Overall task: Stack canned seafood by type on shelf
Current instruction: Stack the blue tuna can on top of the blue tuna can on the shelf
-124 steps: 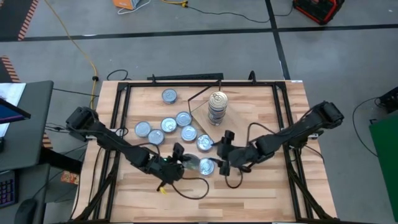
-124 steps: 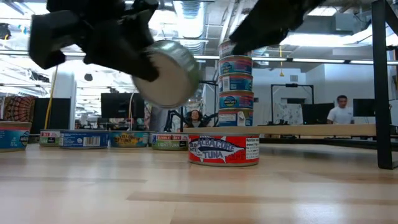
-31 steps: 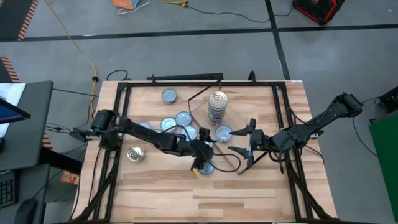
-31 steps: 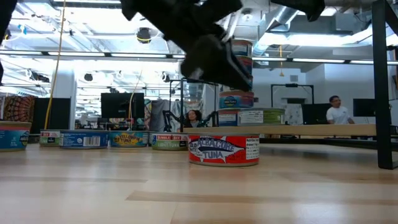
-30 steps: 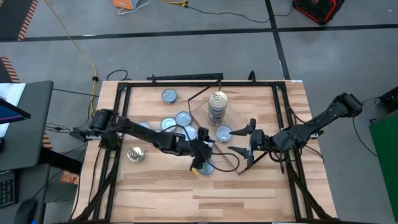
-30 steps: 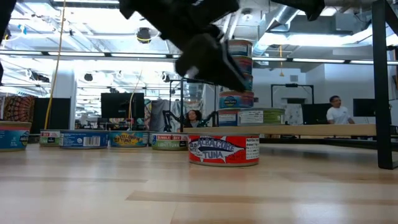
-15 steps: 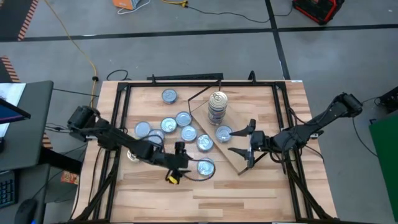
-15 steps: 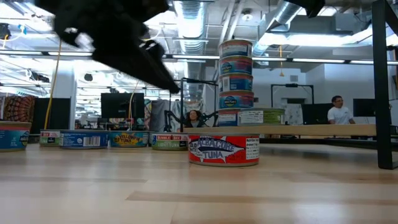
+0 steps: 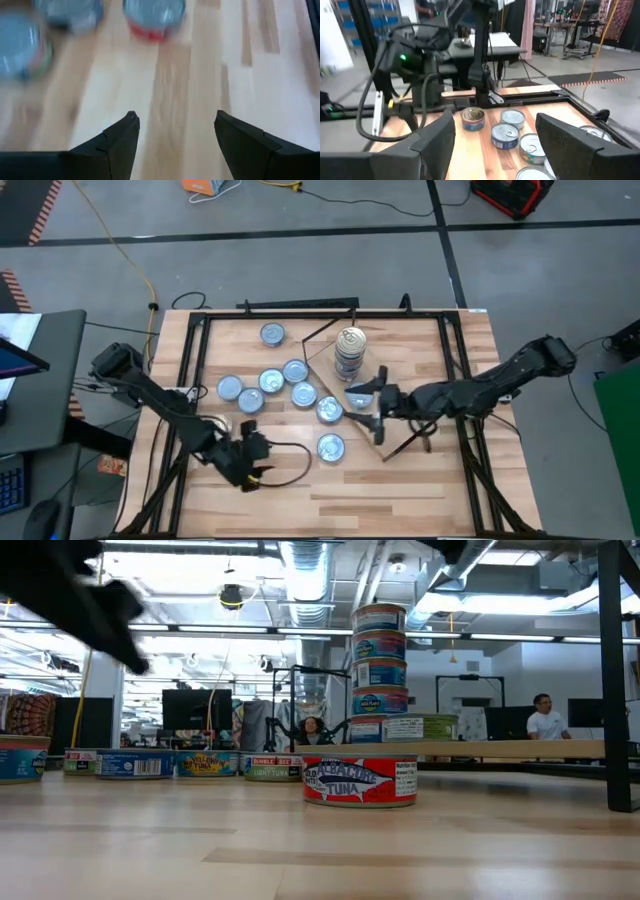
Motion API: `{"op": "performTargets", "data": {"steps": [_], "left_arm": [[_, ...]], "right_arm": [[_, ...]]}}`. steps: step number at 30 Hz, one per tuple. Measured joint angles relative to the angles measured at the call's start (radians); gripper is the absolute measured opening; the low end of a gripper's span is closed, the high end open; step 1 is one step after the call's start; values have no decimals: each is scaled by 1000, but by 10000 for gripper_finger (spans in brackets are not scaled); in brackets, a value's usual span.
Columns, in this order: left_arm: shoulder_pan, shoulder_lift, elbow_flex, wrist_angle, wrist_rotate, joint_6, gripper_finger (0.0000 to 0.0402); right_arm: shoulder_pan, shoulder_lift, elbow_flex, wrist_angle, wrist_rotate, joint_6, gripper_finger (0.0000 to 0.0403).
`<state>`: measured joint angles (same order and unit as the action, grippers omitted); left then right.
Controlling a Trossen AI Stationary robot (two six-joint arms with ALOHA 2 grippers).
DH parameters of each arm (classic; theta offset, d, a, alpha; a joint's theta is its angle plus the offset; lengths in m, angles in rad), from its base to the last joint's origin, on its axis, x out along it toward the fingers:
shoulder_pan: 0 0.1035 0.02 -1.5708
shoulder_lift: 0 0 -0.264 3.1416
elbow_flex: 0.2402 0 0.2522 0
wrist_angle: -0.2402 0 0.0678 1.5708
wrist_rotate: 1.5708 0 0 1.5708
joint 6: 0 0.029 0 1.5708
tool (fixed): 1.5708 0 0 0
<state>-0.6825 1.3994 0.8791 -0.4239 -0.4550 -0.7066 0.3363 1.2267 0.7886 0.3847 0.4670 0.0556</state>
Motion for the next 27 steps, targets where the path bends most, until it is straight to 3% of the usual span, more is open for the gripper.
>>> {"op": "performTargets", "data": {"steps": [5,10,18,27], "left_arm": [[-98,-43,0,-208,-1,-267,249],[-188,-50,0,-334,-13,-465,249],[-334,-70,0,-382,-13,-714,249],[-405,-85,1,-412,134,-929,249]], "right_arm": [[-21,135,185,-167,-5,-28,302],[-38,233,307,-251,-107,-81,302],[-79,214,331,-262,-136,-135,301],[-111,206,331,-256,-141,-157,301]]}}
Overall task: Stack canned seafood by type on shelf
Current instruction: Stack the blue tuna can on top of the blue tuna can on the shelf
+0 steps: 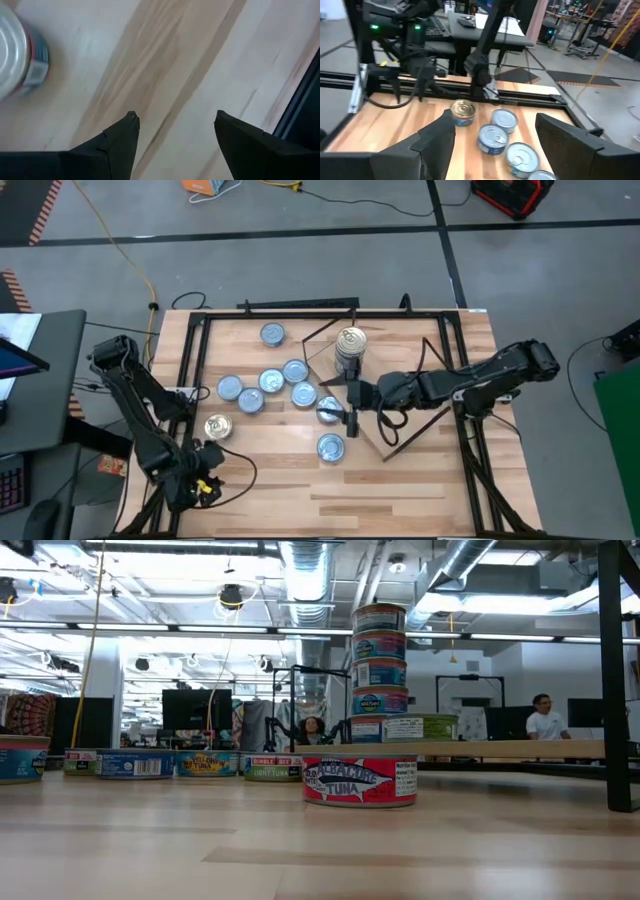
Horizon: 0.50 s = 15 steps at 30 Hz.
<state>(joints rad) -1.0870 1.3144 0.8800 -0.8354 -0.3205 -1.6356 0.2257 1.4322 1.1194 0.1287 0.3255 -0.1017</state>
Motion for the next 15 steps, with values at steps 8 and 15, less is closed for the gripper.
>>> {"op": "performTargets", "data": {"steps": [8,15], "left_arm": [[46,0,1,-339,-16,-61,225],[127,18,1,-586,-63,-48,196]], "right_arm": [[-17,0,0,39,-17,-60,301],[-40,0,0,54,-28,-68,301]]}}
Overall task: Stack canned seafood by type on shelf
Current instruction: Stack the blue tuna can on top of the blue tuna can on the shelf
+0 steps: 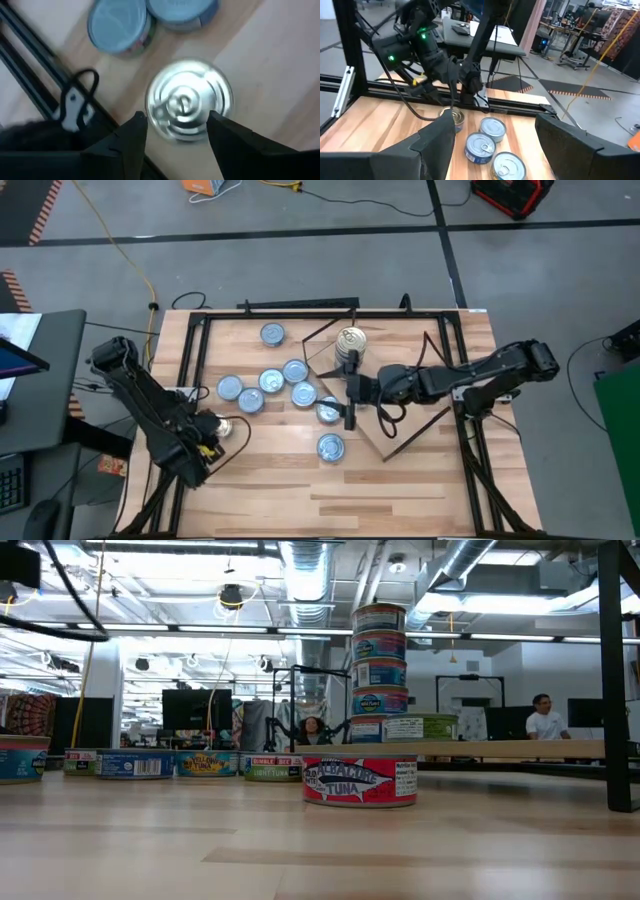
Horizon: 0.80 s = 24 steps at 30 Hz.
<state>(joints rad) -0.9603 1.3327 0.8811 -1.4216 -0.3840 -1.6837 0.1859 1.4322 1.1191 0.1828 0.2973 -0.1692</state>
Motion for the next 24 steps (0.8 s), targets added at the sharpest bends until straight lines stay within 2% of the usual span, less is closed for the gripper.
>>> {"op": "performTargets", "data": {"steps": [4,11,17,22,24], "left_arm": [[48,38,-39,40,-35,112,190],[139,97,-108,284,-54,339,189],[189,106,-110,537,-234,517,189],[241,110,-118,890,-415,856,189],[258,106,-113,988,-432,975,189]], "right_arm": [[-13,0,0,16,-52,1,301],[-9,-22,0,-69,-57,9,301],[8,-74,0,-137,-58,66,301],[49,-74,0,-139,-58,55,301],[61,-74,0,-141,-49,56,301]]}}
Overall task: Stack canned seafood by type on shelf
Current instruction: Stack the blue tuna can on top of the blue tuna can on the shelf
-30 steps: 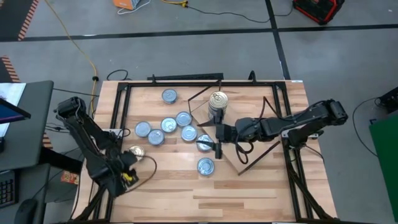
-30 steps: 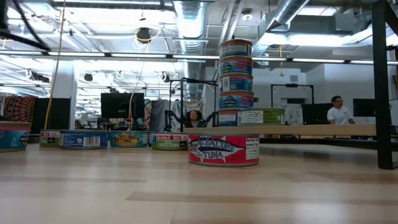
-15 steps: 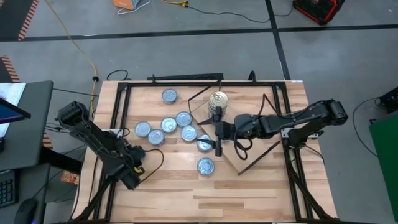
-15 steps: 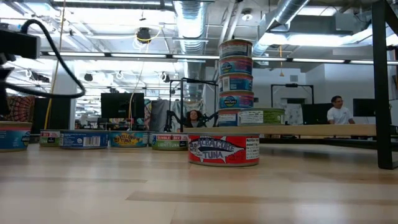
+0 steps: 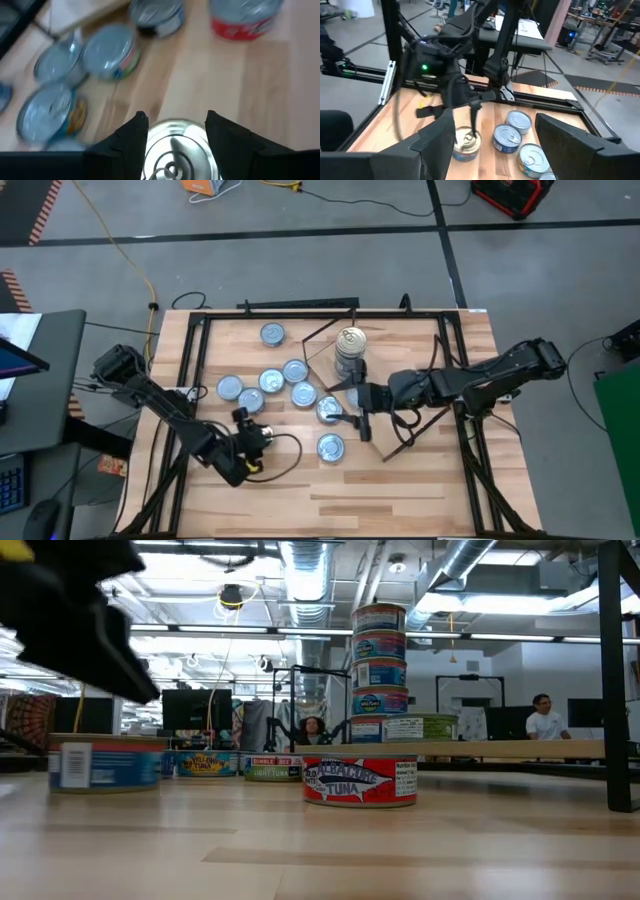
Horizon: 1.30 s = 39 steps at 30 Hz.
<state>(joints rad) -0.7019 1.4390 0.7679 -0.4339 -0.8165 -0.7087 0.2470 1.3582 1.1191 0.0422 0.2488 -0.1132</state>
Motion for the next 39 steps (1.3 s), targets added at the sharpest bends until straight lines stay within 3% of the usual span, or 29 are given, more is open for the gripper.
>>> {"op": "performTargets", "data": {"steps": [3,6,10,15,26,33,39], "left_arm": [[7,-22,37,35,10,81,189],[7,-61,71,-7,56,66,189],[7,-82,79,-86,225,40,189],[0,-9,79,-159,343,131,189],[-65,164,79,-207,56,411,185],[-53,256,79,-198,-36,435,130],[-15,278,81,-176,-11,430,81]], "right_arm": [[11,0,0,-17,33,0,301],[20,0,0,-44,46,1,301],[22,4,0,-60,46,36,301],[33,4,-12,-59,51,96,301],[66,4,-58,-30,76,184,301],[82,4,-58,-27,76,219,301],[111,5,-58,-24,114,219,301]]}}
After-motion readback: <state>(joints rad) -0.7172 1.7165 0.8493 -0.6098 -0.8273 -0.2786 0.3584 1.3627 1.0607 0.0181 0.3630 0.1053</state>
